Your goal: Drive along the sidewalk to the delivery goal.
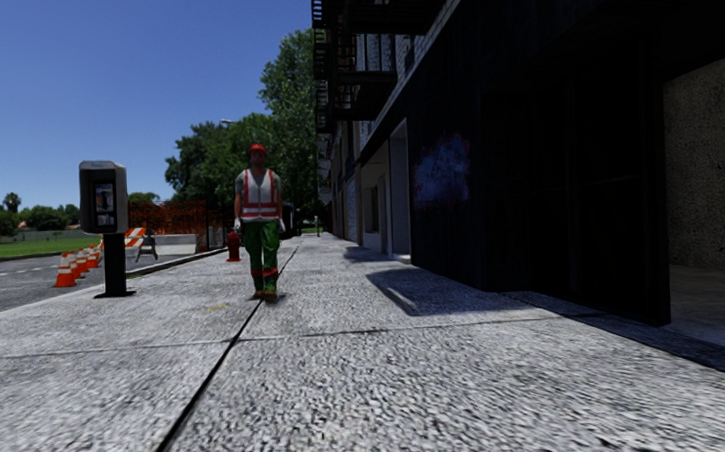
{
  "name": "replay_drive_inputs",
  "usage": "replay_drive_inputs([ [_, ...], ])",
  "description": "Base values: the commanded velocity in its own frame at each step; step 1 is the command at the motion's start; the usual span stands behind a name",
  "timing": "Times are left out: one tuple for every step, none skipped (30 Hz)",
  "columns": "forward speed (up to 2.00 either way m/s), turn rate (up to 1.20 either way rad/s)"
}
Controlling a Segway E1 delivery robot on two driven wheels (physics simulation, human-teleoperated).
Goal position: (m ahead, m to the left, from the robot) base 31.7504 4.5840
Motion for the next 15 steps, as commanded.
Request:
replay_drive_inputs([
  [2.0,-0.3],
  [2.0,-0.3],
  [2.0,-0.28],
  [2.0,-0.27],
  [2.0,-0.27],
  [2.0,-0.27],
  [2.0,-0.27],
  [2.0,-0.27],
  [2.0,-0.27],
  [2.0,-0.27],
  [2.0,-0.27],
  [2.0,-0.27],
  [2.0,-0.27],
  [2.0,-0.28],
  [2.0,-0.29],
])
